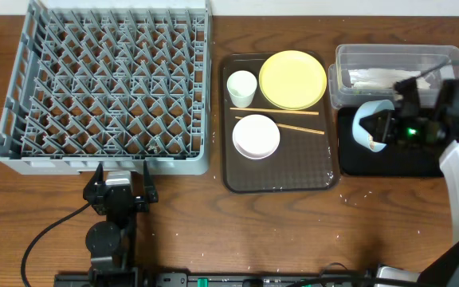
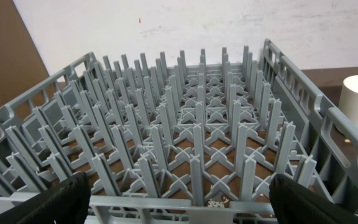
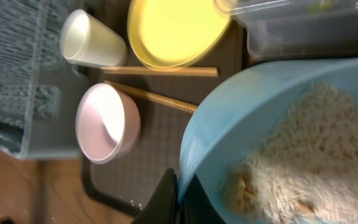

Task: Sort waste into correct bins and load items into the dishwasher
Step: 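Carry blue bowl over black tray and tip rice out with right gripper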

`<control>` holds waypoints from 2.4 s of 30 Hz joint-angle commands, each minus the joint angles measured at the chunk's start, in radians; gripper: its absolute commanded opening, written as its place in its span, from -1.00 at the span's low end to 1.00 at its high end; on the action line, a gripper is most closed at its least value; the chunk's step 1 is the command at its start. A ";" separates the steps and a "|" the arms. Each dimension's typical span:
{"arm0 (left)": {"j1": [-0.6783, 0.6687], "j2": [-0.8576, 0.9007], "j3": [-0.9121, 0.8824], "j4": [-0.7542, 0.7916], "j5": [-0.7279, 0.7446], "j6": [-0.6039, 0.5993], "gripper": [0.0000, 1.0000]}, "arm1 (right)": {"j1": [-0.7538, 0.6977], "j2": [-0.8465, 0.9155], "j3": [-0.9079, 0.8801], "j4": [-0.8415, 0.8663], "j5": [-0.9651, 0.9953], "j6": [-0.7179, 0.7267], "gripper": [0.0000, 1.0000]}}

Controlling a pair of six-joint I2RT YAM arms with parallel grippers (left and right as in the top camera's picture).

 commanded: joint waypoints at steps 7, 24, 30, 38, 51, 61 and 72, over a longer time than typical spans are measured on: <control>0.005 -0.002 -0.018 -0.037 -0.013 0.005 0.87 | -0.228 -0.011 -0.169 0.209 -0.465 -0.022 -0.98; 0.005 -0.002 -0.018 -0.037 -0.013 0.005 0.86 | -0.463 -0.011 -0.267 0.278 -0.665 -0.016 -0.97; 0.005 -0.002 -0.018 -0.037 -0.013 0.005 0.87 | -0.462 -0.011 -0.267 0.302 -0.666 -0.016 -0.97; 0.005 -0.002 -0.018 -0.037 -0.013 0.005 0.86 | -0.420 -0.010 -0.267 0.435 -0.664 -0.024 -0.97; 0.005 -0.002 -0.018 -0.037 -0.013 0.005 0.86 | -0.363 -0.010 -0.314 0.467 -0.558 -0.018 -0.97; 0.005 -0.002 -0.018 -0.037 -0.013 0.005 0.86 | -0.358 -0.010 -0.319 0.508 -0.471 0.240 -0.97; 0.005 -0.002 -0.018 -0.037 -0.013 0.005 0.86 | -0.352 -0.010 -0.319 0.636 -0.827 0.101 -0.97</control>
